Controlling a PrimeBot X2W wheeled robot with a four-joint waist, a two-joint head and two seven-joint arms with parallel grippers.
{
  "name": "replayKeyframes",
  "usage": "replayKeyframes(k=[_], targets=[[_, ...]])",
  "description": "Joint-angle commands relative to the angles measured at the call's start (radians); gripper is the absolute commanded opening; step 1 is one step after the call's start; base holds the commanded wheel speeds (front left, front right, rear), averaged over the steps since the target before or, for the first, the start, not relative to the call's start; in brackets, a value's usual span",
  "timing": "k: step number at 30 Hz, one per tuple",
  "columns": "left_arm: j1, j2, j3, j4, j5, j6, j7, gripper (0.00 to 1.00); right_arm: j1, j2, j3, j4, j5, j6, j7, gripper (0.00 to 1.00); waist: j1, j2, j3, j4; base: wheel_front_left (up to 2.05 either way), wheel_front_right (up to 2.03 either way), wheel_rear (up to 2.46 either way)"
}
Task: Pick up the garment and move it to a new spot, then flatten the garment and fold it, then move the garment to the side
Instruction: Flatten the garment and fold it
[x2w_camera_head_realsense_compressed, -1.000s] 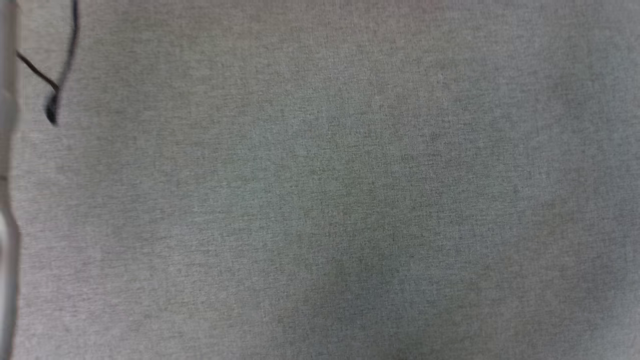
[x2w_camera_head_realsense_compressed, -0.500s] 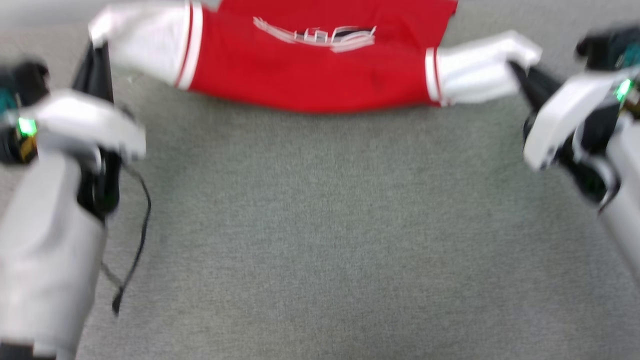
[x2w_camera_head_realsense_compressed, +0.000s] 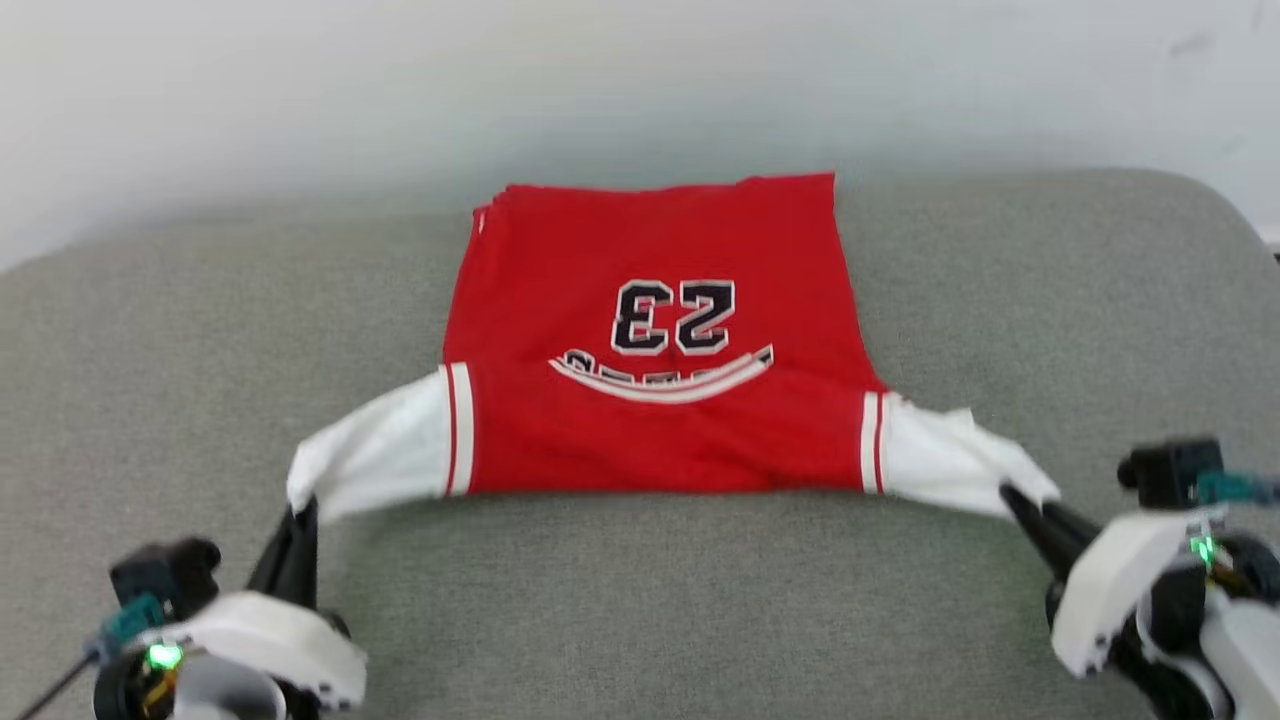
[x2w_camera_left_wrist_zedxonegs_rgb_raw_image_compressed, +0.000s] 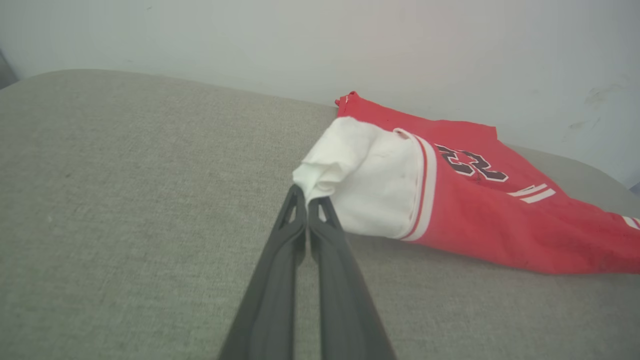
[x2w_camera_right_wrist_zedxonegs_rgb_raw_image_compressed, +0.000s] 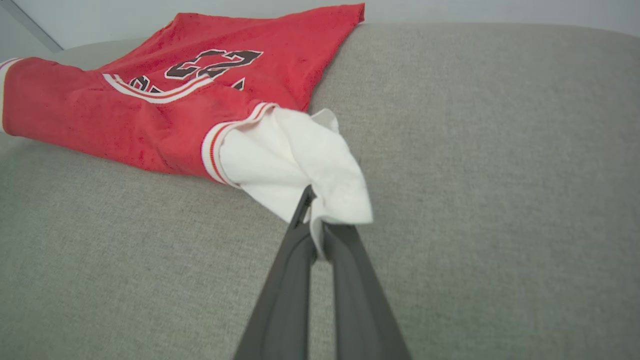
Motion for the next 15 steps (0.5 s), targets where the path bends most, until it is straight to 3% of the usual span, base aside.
replayKeyframes(k=[1, 10, 14, 15], targets=[[0.085, 0.007, -0.009, -0.065, -0.002, 0.036, 0.016, 0.0, 0.112, 0.006, -0.057, -0.035, -0.025, -0.001, 0.018, 0.0, 0.0003, 0.0, -0.054, 0.016, 0.0, 0.0, 0.0], [0.299, 0.017, -0.04, -0.201, -0.007, 0.133, 0.07, 0.0, 0.53, 0.121, -0.326, -0.238, -0.173, -0.001, 0.202, 0.0, 0.0003, 0.0, -0.119, 0.051, 0.0, 0.0, 0.0], [0.33, 0.021, -0.042, -0.228, 0.004, 0.156, 0.066, 0.0, 0.631, 0.18, -0.408, -0.321, -0.243, -0.001, 0.286, 0.0, 0.0003, 0.0, -0.121, 0.056, 0.0, 0.0, 0.0], [0.336, 0.021, -0.04, -0.235, 0.007, 0.163, 0.06, 0.0, 0.657, 0.203, -0.431, -0.348, -0.256, -0.001, 0.313, 0.08, 0.0003, 0.0, -0.119, 0.058, 0.0, 0.0, 0.0]])
